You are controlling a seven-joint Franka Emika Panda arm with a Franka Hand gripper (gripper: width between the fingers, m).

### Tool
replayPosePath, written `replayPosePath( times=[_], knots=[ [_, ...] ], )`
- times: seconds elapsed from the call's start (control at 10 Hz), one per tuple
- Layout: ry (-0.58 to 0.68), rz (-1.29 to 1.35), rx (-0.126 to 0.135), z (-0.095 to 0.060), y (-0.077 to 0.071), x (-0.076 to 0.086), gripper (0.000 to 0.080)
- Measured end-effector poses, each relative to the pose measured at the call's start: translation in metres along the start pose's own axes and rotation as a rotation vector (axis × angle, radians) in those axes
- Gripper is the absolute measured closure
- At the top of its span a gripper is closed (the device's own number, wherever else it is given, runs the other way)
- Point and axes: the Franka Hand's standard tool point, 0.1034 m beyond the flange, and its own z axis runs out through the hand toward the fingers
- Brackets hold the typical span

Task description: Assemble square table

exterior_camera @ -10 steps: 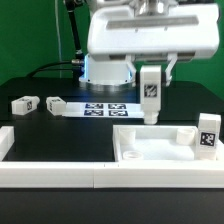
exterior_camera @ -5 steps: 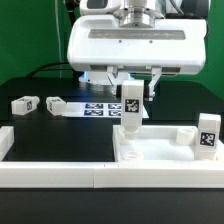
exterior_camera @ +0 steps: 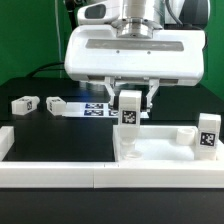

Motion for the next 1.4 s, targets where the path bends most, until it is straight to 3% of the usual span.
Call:
replayPosePath(
  times=[0.9, 1.4],
  knots=[
    [-0.016, -0.015, -0.003, 0.014, -0.008, -0.017, 0.0509],
    [0.043, -0.024, -0.007, 0.015, -0.009, -0.016, 0.0502]
  ],
)
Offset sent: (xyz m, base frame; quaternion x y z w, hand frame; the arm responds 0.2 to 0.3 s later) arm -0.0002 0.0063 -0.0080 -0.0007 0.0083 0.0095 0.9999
